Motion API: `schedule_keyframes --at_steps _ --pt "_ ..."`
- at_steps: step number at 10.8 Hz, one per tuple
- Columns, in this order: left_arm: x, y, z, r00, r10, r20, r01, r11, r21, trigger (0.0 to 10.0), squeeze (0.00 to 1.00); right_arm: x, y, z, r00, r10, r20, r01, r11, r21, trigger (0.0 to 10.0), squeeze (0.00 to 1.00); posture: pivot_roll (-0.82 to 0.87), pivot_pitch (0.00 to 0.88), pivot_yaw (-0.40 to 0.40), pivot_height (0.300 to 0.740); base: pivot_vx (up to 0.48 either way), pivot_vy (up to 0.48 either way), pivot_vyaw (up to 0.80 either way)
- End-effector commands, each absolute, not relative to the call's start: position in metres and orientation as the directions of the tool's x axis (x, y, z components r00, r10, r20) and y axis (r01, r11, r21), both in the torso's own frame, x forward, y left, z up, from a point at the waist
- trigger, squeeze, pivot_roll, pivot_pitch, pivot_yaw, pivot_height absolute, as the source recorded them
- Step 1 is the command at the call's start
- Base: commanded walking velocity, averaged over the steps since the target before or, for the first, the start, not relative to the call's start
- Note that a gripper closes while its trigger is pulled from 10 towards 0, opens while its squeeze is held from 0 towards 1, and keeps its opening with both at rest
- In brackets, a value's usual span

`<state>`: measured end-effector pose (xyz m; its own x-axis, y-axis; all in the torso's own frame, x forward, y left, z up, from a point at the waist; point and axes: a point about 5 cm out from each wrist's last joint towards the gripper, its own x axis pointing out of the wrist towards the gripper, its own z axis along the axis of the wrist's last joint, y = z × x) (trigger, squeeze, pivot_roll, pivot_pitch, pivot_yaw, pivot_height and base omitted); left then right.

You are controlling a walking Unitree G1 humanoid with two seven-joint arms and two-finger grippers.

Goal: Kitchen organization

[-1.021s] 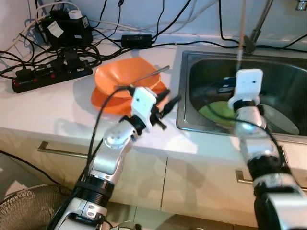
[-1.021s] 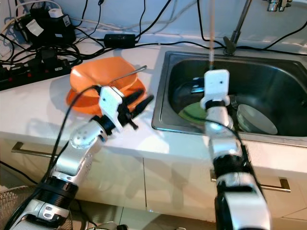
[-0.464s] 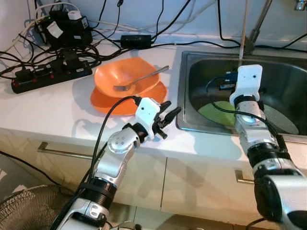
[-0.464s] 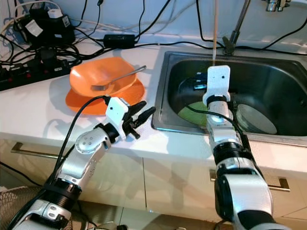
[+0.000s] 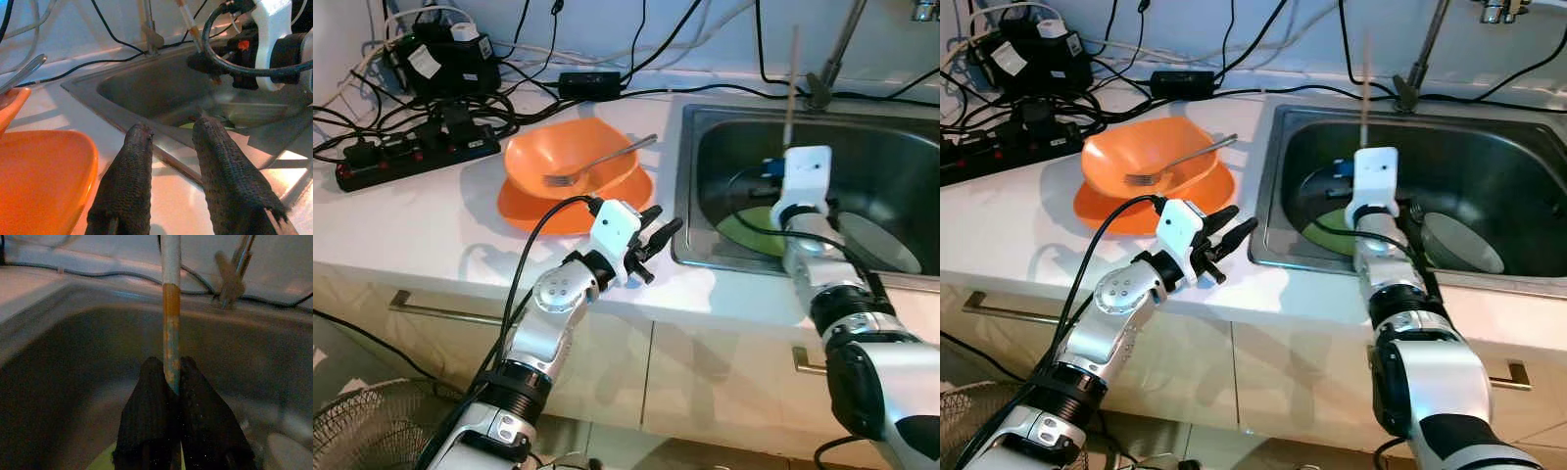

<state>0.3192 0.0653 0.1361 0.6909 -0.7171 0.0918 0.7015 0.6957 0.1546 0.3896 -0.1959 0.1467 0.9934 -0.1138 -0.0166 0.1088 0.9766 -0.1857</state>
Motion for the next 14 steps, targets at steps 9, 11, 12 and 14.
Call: schedule_keyframes --at_steps 9,11,12,14 --pt "0.319 0.065 0.122 0.691 -0.723 0.018 0.712 0.685 0.158 10.0 0.00 0.394 -0.194 0.139 0.974 -0.124 -0.191 0.099 0.986 -0.135 10.0 1.00 0.03 0.005 0.041 0.740 0.000 0.000 0.00" --pt "0.318 0.064 0.120 0.688 -0.725 0.014 0.714 0.681 0.159 10.0 0.00 0.395 -0.194 0.143 0.978 -0.125 -0.168 0.104 0.986 -0.130 10.0 1.00 0.03 0.000 0.042 0.740 0.000 0.000 0.00" --pt "0.318 0.064 0.119 0.686 -0.727 0.012 0.717 0.679 0.158 10.0 0.00 0.396 -0.194 0.145 0.980 -0.121 -0.161 0.102 0.987 -0.126 10.0 1.00 0.02 0.000 0.044 0.740 0.000 0.000 0.00" --pt "0.316 0.062 0.118 0.681 -0.732 0.012 0.722 0.674 0.157 10.0 0.00 0.397 -0.195 0.151 0.985 -0.135 -0.108 0.114 0.977 -0.181 10.0 0.00 0.02 0.000 0.046 0.740 0.000 0.000 0.00"
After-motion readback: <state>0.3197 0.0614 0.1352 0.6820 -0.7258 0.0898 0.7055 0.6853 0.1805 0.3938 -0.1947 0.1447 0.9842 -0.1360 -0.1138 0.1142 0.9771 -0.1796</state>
